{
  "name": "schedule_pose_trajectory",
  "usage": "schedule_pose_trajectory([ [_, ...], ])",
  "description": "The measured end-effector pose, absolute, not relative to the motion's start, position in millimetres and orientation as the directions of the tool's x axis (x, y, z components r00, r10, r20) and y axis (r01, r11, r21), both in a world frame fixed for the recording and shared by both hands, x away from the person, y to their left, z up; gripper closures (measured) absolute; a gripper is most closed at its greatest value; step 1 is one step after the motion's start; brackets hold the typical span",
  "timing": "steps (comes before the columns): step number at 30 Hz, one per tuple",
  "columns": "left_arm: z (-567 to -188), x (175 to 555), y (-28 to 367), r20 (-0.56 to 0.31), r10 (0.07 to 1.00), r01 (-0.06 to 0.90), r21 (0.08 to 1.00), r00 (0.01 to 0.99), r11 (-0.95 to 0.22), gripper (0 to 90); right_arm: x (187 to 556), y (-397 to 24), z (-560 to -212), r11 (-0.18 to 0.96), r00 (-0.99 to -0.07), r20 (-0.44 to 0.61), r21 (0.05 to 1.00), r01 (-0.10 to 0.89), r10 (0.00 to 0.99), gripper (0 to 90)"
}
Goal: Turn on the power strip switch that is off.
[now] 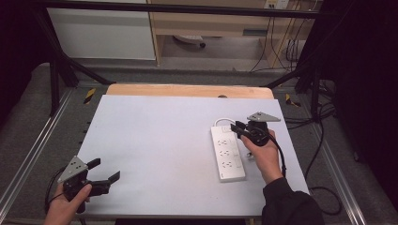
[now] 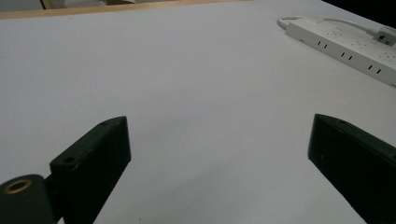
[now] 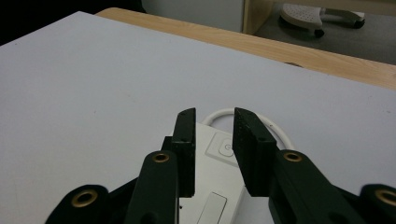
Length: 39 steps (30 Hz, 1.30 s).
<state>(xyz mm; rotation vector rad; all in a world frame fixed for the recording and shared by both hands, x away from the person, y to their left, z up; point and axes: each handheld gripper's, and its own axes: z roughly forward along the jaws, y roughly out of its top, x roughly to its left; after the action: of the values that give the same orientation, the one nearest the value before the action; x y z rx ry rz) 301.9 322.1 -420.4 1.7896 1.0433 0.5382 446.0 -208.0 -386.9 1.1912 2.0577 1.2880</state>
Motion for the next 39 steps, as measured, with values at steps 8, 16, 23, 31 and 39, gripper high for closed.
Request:
schedule_pose_trajectory([
  [8, -420.5, 302.0, 322.1, -0.087, 0.839, 0.417, 0.892, 0.536, -0.174, 6.0, 446.7, -205.4, -392.1, 0.211, -0.538, 0.065, 0.876, 0.434, 0.84, 78.4],
  [16, -420.5, 301.9, 322.0, -0.085, 0.839, 0.416, 0.892, 0.538, -0.176, 6.0, 447.6, -201.7, -396.8, 0.228, -0.541, 0.049, 0.872, 0.433, 0.84, 84.0],
  [23, -420.6, 301.9, 321.8, -0.085, 0.839, 0.416, 0.892, 0.538, -0.176, 6.0, 448.2, -200.4, -400.9, 0.238, -0.546, 0.049, 0.864, 0.443, 0.837, 88.1],
  [31, -420.7, 301.9, 321.7, -0.085, 0.839, 0.416, 0.892, 0.538, -0.176, 6.0, 449.3, -199.5, -405.4, 0.243, -0.534, 0.044, 0.856, 0.456, 0.845, 90.0],
  [39, -420.7, 301.9, 321.7, -0.084, 0.839, 0.416, 0.892, 0.538, -0.178, 6.0, 447.7, -201.5, -416.7, 0.243, -0.522, 0.054, 0.841, 0.483, 0.851, 90.0],
])
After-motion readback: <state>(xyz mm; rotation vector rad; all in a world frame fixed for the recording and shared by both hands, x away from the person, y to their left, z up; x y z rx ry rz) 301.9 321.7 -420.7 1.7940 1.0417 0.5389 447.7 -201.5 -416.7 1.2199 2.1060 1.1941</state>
